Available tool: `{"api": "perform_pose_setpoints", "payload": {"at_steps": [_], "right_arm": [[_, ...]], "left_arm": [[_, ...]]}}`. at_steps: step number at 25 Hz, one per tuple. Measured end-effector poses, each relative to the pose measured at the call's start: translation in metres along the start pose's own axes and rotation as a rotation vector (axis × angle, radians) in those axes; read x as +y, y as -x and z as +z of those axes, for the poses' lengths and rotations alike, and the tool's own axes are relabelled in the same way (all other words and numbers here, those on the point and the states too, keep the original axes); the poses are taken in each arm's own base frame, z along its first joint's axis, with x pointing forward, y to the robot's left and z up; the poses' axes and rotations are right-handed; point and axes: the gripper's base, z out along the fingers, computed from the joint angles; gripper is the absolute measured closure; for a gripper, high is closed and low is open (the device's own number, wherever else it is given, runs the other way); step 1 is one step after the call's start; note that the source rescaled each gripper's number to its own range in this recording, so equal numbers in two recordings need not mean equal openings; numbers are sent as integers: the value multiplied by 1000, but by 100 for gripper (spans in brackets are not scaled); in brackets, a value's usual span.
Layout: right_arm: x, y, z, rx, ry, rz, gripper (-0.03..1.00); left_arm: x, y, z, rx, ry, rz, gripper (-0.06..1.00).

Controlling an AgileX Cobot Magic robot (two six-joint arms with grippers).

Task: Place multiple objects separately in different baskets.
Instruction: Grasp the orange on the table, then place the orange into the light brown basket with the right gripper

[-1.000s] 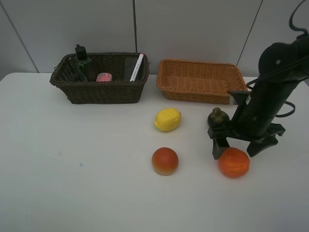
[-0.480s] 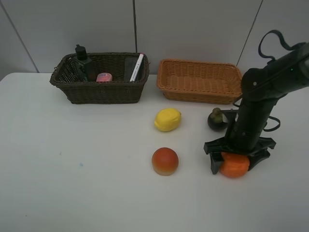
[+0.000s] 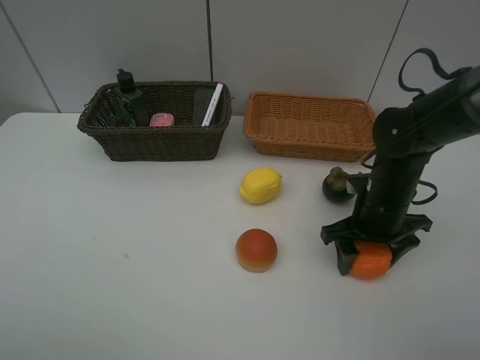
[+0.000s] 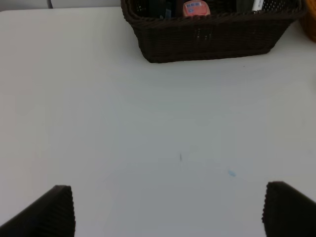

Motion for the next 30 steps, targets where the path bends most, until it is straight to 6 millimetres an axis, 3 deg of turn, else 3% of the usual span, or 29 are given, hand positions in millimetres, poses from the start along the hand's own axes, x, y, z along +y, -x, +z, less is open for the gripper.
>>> {"api": "perform_pose_setpoints", "payload": {"at_steps": [3,7,11,14,17,22,25,26,28,30], "right_arm": [[-1,0,-14,-32,0,-3,60],[-3,9,-65,-191,-5,-18,60],[-10,31,-119,-357,-30,-16,60],[-20,58,-152,-471,-21,25,60],[-30,92,-165,-532,-19,52,60],[-41,151,-160,-563,-43,11,60],[-46,173,-159,-592,-45,23,60],[-47,178,-158,-597,-47,27,56],[-48,183,-152,-588,-54,28,22],[-49,184,-148,-564,-68,26,7]], "left_arm": [[0,0,0,0,0,0,-5],[0,0,0,0,0,0,-5],[0,0,0,0,0,0,-5],[0,0,0,0,0,0,-5],[0,0,0,0,0,0,-5],[0,0,0,0,0,0,-5],[0,0,0,0,0,0,-5],[0,0,0,0,0,0,-5],[0,0,0,0,0,0,-5],[0,0,0,0,0,0,-5]]}}
